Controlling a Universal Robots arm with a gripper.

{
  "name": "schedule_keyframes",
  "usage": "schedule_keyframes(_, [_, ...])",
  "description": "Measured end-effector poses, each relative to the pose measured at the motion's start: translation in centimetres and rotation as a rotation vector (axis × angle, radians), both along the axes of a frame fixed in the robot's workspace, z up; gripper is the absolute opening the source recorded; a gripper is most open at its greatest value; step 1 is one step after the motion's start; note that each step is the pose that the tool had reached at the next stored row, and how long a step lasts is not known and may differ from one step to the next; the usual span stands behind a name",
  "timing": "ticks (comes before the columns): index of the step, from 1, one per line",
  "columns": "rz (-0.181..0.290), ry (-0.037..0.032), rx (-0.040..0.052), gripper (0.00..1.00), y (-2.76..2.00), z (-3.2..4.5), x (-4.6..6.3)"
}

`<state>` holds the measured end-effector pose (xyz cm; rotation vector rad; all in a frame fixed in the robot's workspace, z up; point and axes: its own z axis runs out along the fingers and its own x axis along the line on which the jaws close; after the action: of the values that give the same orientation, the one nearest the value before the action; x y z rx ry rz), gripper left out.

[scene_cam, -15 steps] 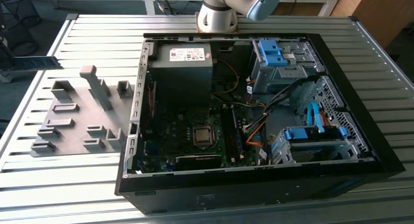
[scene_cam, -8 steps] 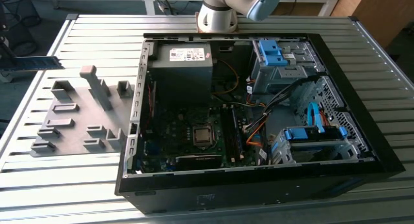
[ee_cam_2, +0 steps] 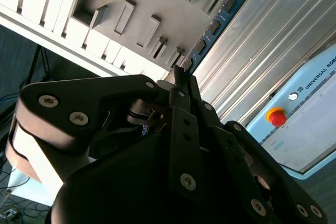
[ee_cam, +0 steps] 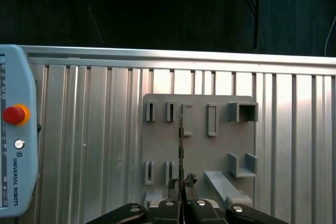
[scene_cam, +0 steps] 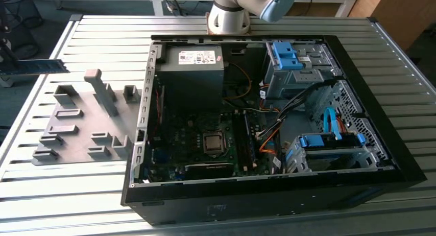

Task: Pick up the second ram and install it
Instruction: 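Pick up the second ram and move it above second insertion slot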

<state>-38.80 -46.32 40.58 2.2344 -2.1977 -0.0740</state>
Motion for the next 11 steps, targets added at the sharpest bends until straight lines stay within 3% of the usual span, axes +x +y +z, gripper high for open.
schedule_keyframes(11, [0.000,0.0001,-0.0001,0.14,0.00,0.01,0.42])
